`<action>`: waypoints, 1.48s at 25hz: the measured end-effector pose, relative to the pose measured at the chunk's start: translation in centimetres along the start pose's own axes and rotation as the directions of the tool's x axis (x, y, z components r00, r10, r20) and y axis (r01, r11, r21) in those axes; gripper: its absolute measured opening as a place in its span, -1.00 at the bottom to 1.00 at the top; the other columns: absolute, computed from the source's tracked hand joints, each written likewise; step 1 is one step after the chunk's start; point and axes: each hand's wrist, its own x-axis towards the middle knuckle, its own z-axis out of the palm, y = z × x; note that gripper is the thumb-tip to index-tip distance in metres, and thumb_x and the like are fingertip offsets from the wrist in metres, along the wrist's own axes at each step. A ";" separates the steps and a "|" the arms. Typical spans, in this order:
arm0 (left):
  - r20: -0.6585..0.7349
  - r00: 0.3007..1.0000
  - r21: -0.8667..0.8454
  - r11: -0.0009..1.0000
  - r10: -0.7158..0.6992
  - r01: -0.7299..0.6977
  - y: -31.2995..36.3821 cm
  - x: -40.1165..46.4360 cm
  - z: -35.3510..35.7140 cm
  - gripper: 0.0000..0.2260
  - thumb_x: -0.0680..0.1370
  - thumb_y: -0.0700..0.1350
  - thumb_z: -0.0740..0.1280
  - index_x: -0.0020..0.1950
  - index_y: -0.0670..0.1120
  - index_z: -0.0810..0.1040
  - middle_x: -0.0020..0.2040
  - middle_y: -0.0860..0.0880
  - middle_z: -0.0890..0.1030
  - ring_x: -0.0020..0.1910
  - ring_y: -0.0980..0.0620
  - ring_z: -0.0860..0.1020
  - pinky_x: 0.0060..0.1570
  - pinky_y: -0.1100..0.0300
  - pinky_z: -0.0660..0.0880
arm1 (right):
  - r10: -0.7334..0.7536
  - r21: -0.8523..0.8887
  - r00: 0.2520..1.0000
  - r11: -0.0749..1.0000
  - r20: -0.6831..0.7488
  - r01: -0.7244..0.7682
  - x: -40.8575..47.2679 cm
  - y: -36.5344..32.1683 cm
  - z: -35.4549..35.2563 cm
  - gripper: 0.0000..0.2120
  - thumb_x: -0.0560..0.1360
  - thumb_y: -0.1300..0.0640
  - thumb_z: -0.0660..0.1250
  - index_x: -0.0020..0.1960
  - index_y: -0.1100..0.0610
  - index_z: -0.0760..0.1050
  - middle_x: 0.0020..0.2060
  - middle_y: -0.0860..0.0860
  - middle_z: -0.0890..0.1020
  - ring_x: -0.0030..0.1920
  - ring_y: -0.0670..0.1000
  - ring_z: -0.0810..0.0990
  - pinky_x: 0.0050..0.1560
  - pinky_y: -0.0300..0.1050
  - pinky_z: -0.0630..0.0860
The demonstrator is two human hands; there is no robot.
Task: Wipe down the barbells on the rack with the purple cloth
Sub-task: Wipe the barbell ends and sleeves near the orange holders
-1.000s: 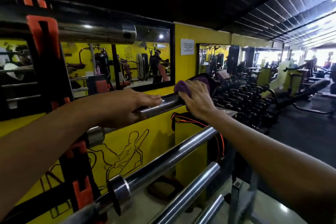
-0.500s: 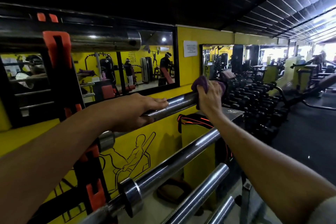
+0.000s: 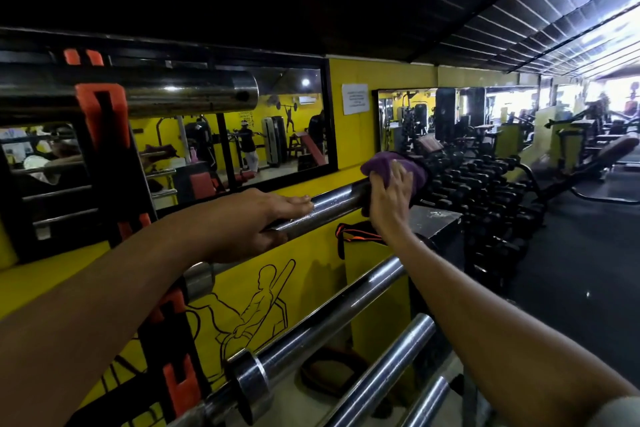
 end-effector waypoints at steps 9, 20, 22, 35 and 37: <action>-0.200 0.976 -0.128 0.990 -0.090 0.065 1.8 -2.2 -1.8 -0.59 0.61 0.02 0.34 0.46 0.17 0.42 0.41 0.19 0.48 0.26 0.22 0.50 0.25 0.24 0.43 | 0.171 0.336 0.982 0.932 -0.074 -0.137 0.4 -6.3 -8.8 -0.66 0.69 -0.07 0.09 -0.10 0.04 0.53 -0.27 0.07 0.64 -0.40 0.03 0.57 -0.42 -0.17 0.47; -0.234 0.935 -0.209 0.953 -0.268 0.221 -0.3 -12.3 -0.3 -0.46 0.54 0.39 -0.04 0.46 0.28 0.34 0.37 0.53 0.23 0.34 0.60 0.17 0.37 0.42 0.17 | -0.259 -0.399 0.807 0.764 0.530 0.507 -0.9 -5.1 -3.4 -0.50 0.52 -0.37 0.04 0.14 -0.03 0.49 0.04 -0.04 0.56 0.23 0.06 0.46 0.47 0.28 0.11; -0.246 0.937 -0.197 0.959 -0.249 0.203 -0.3 -12.0 -0.2 -0.49 0.56 0.33 -0.01 0.45 0.25 0.38 0.35 0.50 0.26 0.25 0.69 0.17 0.28 0.54 0.16 | -0.083 -0.484 0.849 0.790 0.522 0.376 1.4 -6.7 -3.5 -0.53 0.55 -0.35 0.07 -0.09 0.03 0.47 -0.19 -0.01 0.54 0.05 0.12 0.57 0.24 0.10 0.30; -0.252 0.935 -0.193 0.960 -0.249 0.204 -0.2 -12.0 -0.5 -0.57 0.64 0.21 0.05 0.46 0.18 0.41 0.35 0.43 0.28 0.23 0.62 0.16 0.12 0.62 0.15 | -0.267 -0.227 0.960 0.933 0.090 0.281 -0.5 -3.1 -1.8 -0.57 0.48 -0.26 0.13 -0.14 0.06 0.57 -0.21 0.03 0.58 0.07 0.17 0.55 0.25 0.16 0.34; -0.260 0.934 -0.203 0.960 -0.245 0.195 -0.3 -12.1 -0.4 -0.56 0.64 0.23 0.04 0.46 0.17 0.42 0.34 0.42 0.30 0.27 0.55 0.20 0.13 0.59 0.17 | -0.151 -0.365 0.961 0.902 0.233 0.230 0.4 -6.5 -1.5 -0.57 0.47 -0.33 0.04 -0.30 -0.02 0.39 -0.39 -0.08 0.46 -0.12 0.15 0.56 0.14 0.07 0.33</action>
